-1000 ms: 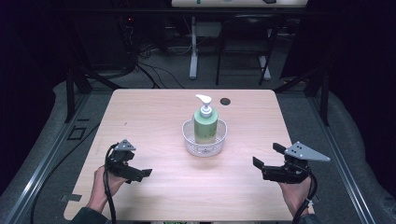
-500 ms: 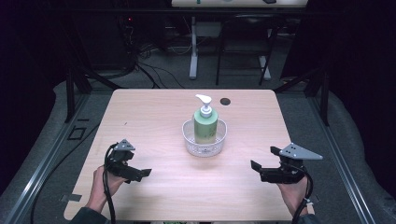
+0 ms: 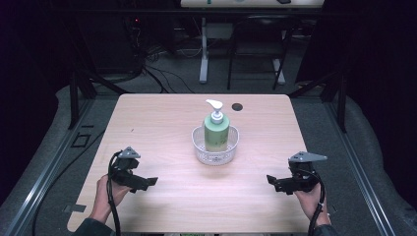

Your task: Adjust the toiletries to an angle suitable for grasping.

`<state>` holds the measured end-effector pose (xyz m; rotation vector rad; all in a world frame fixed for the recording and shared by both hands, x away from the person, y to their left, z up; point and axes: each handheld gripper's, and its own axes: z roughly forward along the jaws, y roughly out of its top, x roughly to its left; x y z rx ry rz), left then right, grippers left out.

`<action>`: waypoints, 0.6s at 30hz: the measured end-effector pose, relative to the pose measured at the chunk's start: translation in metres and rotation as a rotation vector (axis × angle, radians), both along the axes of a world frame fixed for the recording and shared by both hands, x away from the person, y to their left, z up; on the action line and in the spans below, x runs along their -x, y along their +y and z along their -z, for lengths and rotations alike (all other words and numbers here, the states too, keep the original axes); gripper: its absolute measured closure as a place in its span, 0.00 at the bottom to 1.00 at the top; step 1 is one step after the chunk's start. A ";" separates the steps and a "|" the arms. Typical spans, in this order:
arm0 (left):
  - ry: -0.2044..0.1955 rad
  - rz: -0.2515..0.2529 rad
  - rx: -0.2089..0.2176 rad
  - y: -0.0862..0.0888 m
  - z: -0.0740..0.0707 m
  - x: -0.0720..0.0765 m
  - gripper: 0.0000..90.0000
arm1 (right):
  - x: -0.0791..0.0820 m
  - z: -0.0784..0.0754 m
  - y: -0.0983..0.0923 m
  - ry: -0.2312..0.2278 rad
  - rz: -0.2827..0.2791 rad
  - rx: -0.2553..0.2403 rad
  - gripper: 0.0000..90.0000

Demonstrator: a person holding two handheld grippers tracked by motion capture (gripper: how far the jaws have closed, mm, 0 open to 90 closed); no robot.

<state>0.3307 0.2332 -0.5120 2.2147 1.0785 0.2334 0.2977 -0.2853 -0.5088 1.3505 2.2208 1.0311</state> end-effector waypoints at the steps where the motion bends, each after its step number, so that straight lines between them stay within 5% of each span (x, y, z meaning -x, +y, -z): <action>1: 0.000 0.001 -0.002 0.000 0.000 0.000 0.00 | 0.000 0.000 0.001 0.000 -0.001 0.000 0.00; 18: -0.003 0.015 -0.003 -0.004 -0.001 0.000 0.00 | 0.008 -0.012 0.004 -0.098 0.017 0.020 0.00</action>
